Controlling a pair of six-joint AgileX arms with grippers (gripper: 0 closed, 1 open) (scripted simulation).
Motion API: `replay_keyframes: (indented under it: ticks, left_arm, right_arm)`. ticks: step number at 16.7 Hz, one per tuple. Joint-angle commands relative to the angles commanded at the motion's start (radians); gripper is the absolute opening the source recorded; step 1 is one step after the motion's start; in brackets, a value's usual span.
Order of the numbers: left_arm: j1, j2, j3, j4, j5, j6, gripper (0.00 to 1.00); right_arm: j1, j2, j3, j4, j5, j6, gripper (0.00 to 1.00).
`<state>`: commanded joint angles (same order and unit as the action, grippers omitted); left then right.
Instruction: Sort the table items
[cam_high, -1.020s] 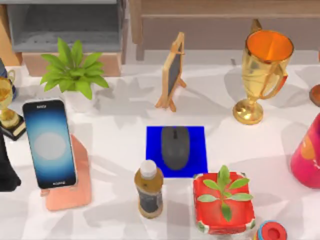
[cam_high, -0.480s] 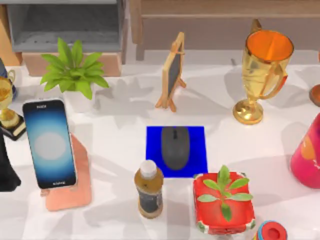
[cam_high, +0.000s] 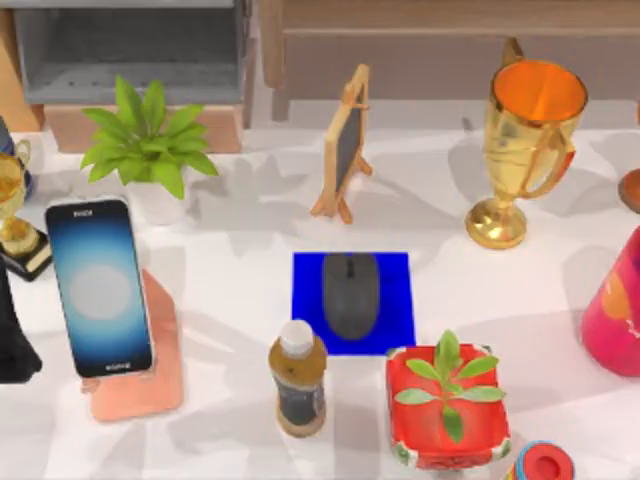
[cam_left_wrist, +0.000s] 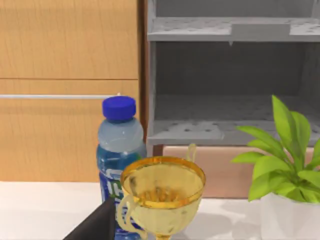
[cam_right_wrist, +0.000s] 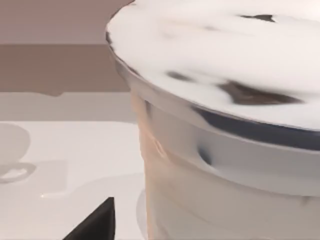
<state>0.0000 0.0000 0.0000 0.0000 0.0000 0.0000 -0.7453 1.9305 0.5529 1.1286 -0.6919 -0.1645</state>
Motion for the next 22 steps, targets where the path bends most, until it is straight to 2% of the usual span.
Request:
replay_keyframes:
  ticks: [14, 22]
  left_arm:
    - [0.0, 0.0, 0.0, 0.0, 0.0, 0.0, 1.0]
    - [0.0, 0.0, 0.0, 0.0, 0.0, 0.0, 1.0]
  right_arm:
    - [0.061, 0.079, 0.093, -0.003, 0.061, 0.019, 1.0]
    - [0.061, 0.079, 0.093, -0.003, 0.061, 0.019, 0.4]
